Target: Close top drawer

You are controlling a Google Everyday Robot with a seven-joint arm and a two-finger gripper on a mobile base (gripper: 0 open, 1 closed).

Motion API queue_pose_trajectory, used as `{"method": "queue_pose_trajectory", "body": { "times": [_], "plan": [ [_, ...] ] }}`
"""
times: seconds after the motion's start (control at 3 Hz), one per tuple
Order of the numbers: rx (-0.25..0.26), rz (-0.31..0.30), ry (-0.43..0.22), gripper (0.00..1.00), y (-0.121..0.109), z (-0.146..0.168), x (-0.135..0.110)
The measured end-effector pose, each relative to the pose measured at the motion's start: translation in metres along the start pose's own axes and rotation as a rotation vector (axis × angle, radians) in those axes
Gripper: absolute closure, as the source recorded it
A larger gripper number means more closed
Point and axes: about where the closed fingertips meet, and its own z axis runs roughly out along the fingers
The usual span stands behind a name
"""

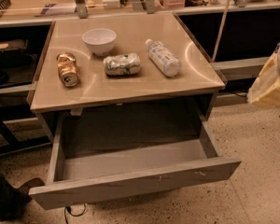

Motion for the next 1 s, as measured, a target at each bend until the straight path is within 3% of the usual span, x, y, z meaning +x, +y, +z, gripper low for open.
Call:
{"method": "queue_pose_trajectory", "body": {
  "times": [0.33, 0.67, 1.0],
  "plan": [
    [-0.087, 0.070, 0.028, 1.00, 0.038, 0.035, 0.031],
    [-0.212, 0.099, 0.054, 1.00, 0.072, 0.081, 0.053],
    [-0.373, 0.065, 0.080, 1.00, 0.110, 0.132, 0.059]
  ]
}}
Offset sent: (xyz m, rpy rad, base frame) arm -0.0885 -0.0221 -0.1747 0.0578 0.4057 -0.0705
